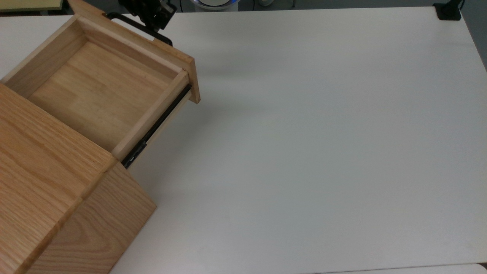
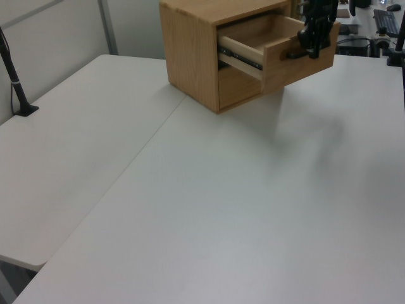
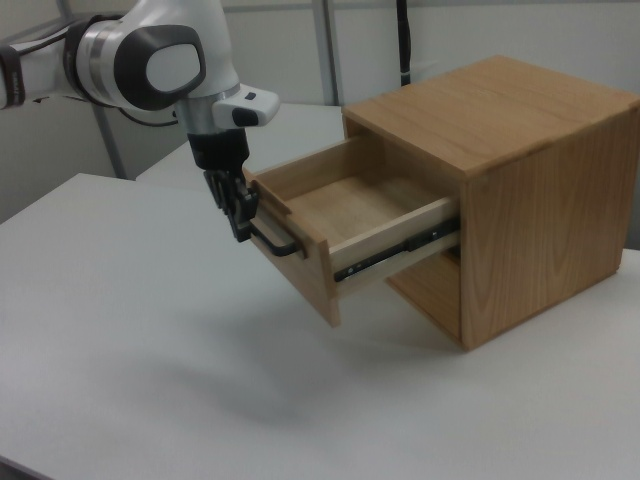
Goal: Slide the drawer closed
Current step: 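Push the drawer front with the gripper into the wooden cabinet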
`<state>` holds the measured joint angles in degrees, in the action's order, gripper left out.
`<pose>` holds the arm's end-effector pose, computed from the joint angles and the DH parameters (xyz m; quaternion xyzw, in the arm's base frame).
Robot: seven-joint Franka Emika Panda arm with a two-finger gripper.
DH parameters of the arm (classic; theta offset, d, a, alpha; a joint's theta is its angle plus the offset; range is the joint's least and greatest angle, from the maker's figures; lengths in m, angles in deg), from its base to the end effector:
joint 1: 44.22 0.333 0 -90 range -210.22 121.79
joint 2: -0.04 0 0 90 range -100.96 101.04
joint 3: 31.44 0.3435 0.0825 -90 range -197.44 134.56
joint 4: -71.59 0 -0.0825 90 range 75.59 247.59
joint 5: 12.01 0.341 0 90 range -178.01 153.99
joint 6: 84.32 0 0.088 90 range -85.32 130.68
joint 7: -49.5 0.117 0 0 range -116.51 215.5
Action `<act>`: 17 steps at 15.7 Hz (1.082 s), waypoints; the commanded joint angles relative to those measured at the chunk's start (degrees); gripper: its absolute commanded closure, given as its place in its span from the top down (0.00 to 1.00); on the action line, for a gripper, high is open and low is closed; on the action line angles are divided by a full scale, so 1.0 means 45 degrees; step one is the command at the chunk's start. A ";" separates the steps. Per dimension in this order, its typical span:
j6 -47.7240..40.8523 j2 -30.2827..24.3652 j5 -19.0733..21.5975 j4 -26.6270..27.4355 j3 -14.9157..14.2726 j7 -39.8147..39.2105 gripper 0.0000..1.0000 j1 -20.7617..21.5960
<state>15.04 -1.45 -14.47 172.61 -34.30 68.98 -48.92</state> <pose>0.5061 -0.0719 0.5862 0.9729 -0.2303 0.0006 0.0206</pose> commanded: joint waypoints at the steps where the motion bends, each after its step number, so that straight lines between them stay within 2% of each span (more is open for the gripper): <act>1: 0.1394 -0.0040 -0.0506 0.0148 0.0011 0.1117 0.11 -0.0262; 4: 0.2314 0.0349 -0.1051 -0.0163 -0.0008 0.1392 0.11 -0.0379; 6: 0.2355 0.0895 -0.1482 -0.0806 -0.0008 0.1450 0.11 -0.0380; 11: 0.2628 0.2575 -0.1814 -0.2623 -0.0183 0.1899 0.11 -0.0341; 14: 0.3036 0.3084 -0.2011 -0.2762 -0.0282 0.2132 0.10 -0.0302; 17: 0.3604 0.3611 -0.2011 -0.3560 -0.0534 0.2739 0.09 -0.0341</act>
<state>29.41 11.74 -22.47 161.32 -35.14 78.48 -50.78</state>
